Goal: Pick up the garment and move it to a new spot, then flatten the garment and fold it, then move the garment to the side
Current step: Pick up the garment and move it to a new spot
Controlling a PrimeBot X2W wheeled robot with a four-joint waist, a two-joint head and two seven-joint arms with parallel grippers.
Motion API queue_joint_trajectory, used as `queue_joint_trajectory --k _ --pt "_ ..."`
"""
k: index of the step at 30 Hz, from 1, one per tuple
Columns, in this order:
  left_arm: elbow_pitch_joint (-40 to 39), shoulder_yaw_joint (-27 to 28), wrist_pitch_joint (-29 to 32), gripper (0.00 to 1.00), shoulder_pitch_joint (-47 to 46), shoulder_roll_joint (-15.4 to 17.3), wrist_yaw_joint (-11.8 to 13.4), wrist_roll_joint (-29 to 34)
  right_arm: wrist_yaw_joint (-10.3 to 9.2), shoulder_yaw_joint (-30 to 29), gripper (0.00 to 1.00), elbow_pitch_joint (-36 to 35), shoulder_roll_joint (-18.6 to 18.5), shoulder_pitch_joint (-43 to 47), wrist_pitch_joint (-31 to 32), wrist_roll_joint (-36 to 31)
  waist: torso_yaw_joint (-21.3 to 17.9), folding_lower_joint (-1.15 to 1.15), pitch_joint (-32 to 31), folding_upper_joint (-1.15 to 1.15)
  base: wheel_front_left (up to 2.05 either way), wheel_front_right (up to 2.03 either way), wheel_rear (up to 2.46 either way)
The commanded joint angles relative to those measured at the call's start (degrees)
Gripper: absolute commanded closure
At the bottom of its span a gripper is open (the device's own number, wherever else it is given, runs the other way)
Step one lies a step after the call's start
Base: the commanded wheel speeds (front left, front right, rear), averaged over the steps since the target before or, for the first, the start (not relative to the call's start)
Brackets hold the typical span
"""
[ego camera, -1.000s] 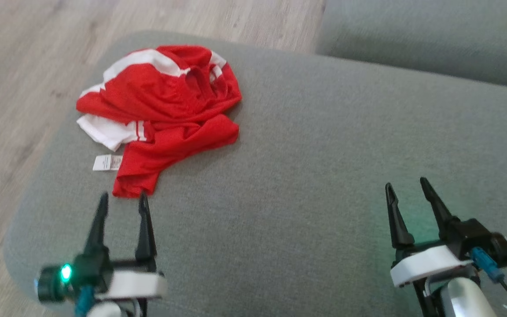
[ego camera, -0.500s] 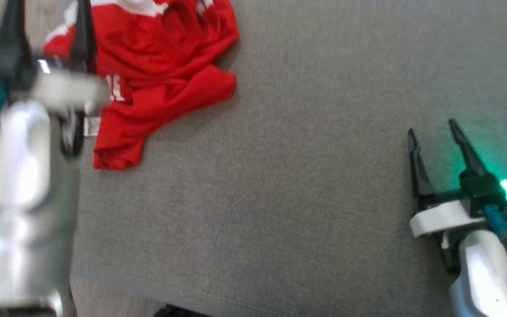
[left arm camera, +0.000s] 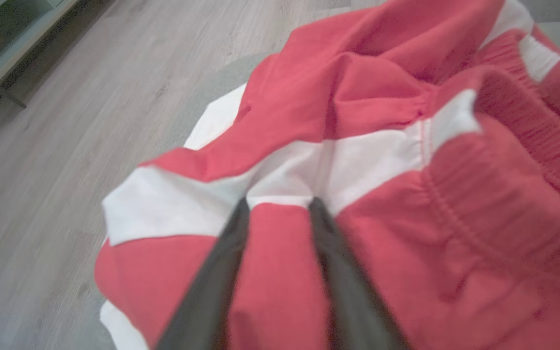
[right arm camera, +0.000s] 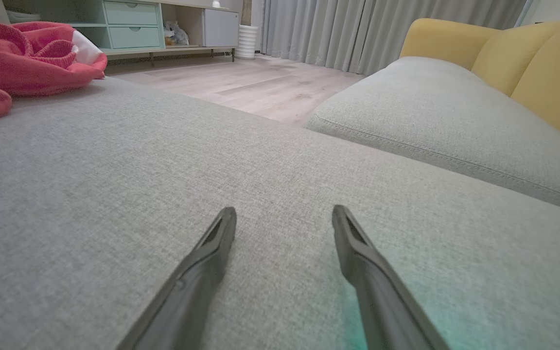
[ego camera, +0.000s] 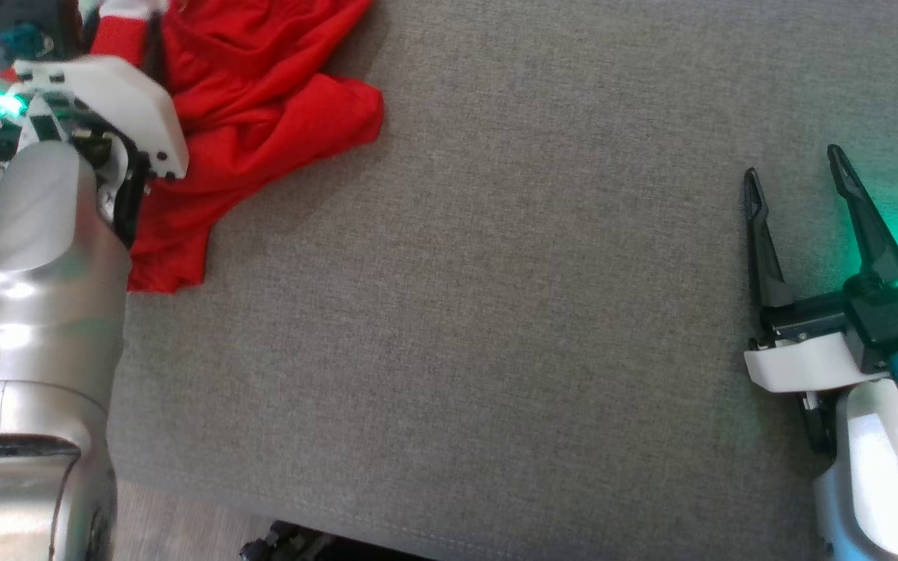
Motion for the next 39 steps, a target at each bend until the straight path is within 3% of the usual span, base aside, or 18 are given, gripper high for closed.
queue_joint_trajectory --k 1,7,13,18,27,34,39 --pt "-0.7 0.5 -2.0 1.0 -1.8 4.0 -0.3 -0.5 -0.05 -0.5 0.0 4.6 -1.3 -0.2 0.7 -0.5 -0.2 0.01 -0.5 0.0 0.0 0.0 0.0" --pt "-1.0 -2.6 -13.2 1.0 -5.6 5.8 -0.7 0.9 -0.05 0.5 0.0 5.6 -0.6 0.0 0.7 0.6 -0.8 0.01 -4.8 0.0 0.0 0.0 0.0" --pt "-3.7 -7.0 -16.7 1.0 -10.2 5.8 -0.8 1.8 -0.05 2.6 0.0 7.0 0.4 0.4 0.7 3.6 -5.3 0.01 -12.9 0.0 0.0 0.0 0.0" --pt "-9.4 -14.1 -16.2 1.0 -12.8 5.2 -0.8 -0.9 -0.05 3.9 0.0 7.3 0.5 1.9 0.7 9.5 -11.9 0.01 -19.3 0.0 0.0 0.0 0.0" --pt "-26.1 -24.0 -10.0 1.0 -13.8 5.5 -0.8 -12.6 -0.05 5.1 0.0 5.3 0.5 4.5 0.7 17.0 -26.7 0.01 -26.2 0.0 0.0 0.0 0.0" --pt "-34.9 -26.5 -6.5 1.0 -10.5 5.0 -0.8 -18.6 -0.05 5.6 0.0 3.6 0.5 5.7 0.7 19.8 -33.0 0.01 -26.1 0.0 0.0 0.0 0.0" --pt "-36.4 -29.4 -5.7 1.0 -0.3 5.0 -0.8 -21.2 -0.05 6.6 0.0 3.0 0.5 5.8 0.7 21.8 -35.3 0.01 -24.3 0.0 0.0 0.0 0.0"
